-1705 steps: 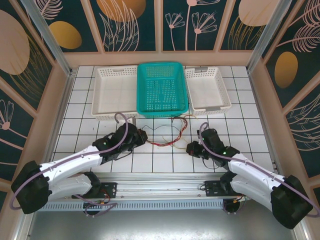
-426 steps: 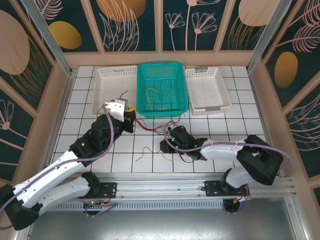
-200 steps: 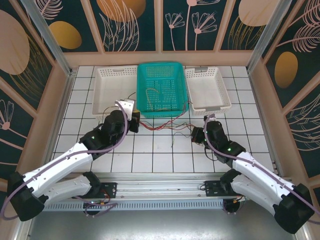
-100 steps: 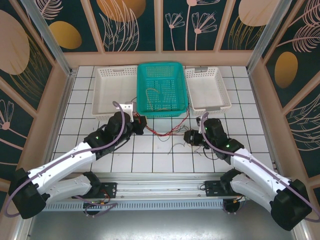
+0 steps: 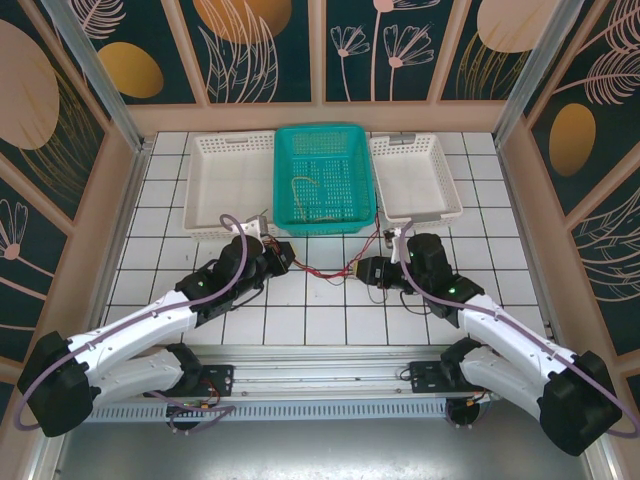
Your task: Untangle the cables
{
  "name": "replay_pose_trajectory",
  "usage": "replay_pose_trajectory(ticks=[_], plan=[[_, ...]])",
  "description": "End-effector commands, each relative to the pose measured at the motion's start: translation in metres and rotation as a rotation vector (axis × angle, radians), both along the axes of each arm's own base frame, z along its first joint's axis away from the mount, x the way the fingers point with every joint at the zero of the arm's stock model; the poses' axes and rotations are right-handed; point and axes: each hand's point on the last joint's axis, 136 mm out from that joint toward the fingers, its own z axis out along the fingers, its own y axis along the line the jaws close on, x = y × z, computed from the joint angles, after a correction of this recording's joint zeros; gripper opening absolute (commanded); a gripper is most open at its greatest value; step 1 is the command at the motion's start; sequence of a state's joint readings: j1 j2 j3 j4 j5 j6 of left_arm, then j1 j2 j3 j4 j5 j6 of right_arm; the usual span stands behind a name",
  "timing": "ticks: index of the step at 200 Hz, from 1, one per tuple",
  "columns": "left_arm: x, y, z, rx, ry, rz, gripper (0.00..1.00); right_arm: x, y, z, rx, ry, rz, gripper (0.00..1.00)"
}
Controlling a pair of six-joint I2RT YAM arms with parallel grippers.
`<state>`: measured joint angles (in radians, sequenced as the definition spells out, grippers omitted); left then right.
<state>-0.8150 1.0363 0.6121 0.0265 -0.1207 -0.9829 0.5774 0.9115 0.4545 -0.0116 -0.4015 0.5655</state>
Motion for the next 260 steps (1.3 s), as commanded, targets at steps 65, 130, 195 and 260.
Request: replay_pose_trajectory(ticks=[65,130,195,260], plan=[[0.003,-0.003,-0.004,-0.066,-0.005,0.018,0.0,0.019,-0.001,0.006,0.128,-0.015,-0.139,0.36],[-0.001,-0.003,-0.007,-0.09,-0.008,0.004,0.0,0.03,0.01,0.01,0.185,-0.047,-0.138,0.28],[-0.005,0.006,-0.017,-0.039,0.001,0.012,0.0,0.038,-0.015,0.01,0.07,-0.079,-0.262,0.0],[-0.014,0.023,-0.047,0.068,0.049,0.029,0.01,0.046,-0.073,0.017,-0.19,-0.15,-0.444,0.0]])
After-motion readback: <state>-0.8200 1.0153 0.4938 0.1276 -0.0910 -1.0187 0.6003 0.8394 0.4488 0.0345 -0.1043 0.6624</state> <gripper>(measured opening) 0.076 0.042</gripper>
